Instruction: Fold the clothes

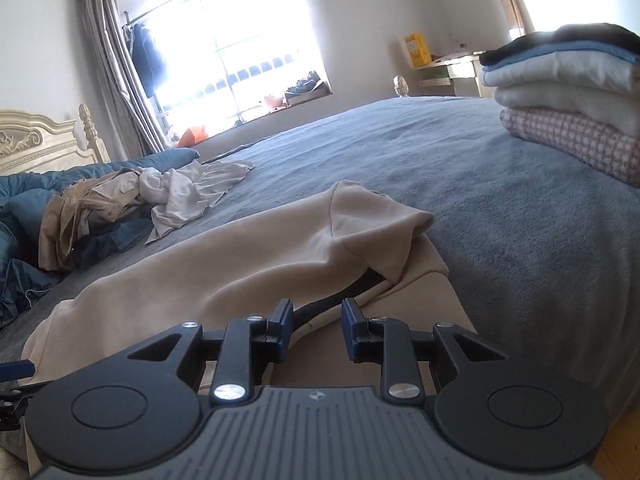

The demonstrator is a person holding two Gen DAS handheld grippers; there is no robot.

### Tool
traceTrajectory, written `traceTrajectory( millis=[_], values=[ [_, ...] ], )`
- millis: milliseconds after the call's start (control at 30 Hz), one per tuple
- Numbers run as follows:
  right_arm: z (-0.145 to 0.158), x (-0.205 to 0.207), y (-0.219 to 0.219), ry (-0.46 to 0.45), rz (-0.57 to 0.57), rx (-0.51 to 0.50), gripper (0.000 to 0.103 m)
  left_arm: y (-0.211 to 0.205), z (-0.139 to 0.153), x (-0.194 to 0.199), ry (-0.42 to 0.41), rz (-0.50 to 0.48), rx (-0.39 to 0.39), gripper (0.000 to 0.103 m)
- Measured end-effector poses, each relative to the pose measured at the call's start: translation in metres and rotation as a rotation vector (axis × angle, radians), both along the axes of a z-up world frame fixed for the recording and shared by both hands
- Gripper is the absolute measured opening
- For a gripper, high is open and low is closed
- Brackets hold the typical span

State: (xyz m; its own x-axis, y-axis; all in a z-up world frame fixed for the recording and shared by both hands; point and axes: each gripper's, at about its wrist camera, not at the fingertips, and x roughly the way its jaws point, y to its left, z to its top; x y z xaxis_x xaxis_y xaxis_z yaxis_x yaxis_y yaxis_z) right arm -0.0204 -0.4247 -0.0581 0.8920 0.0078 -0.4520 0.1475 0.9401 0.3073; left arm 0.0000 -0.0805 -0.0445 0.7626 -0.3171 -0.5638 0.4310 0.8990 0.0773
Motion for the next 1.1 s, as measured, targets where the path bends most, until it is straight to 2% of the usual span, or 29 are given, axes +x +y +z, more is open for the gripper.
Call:
traceTrajectory(
  millis=[167, 267, 400, 467, 667, 867, 933, 1033, 1100],
  values=[
    [0.004, 0.016, 0.004, 0.022, -0.005, -0.031, 0.029, -0.039, -0.012, -0.007, -0.042, -0.162, 0.031, 0.079],
    [0.010, 0.027, 0.019, 0.020, 0.064, -0.124, 0.029, -0.055, -0.025, -0.014, -0.049, -0.235, 0.084, 0.079],
    [-0.006, 0.046, 0.039, 0.123, 0.152, -0.285, 0.026, -0.061, -0.038, -0.019, -0.024, -0.269, 0.117, 0.080],
    [-0.014, 0.042, 0.043, 0.154, 0.165, -0.352, 0.024, -0.063, -0.043, -0.021, -0.018, -0.286, 0.131, 0.080],
    [-0.008, 0.015, 0.036, 0.192, 0.151, -0.368, 0.026, -0.060, -0.047, -0.021, -0.027, -0.322, 0.135, 0.083],
    [0.027, 0.032, 0.039, 0.105, 0.130, -0.376, 0.026, -0.061, -0.051, -0.024, -0.034, -0.331, 0.145, 0.085],
    [0.019, 0.048, 0.038, 0.113, 0.123, -0.385, 0.024, -0.061, -0.050, -0.026, -0.029, -0.331, 0.151, 0.085],
    [-0.011, 0.068, 0.028, 0.201, 0.081, -0.432, 0.022, -0.060, -0.048, -0.026, -0.020, -0.337, 0.149, 0.085],
    [-0.019, 0.054, 0.017, 0.177, 0.077, -0.373, 0.022, -0.058, -0.049, -0.024, -0.014, -0.341, 0.137, 0.085]
  ],
)
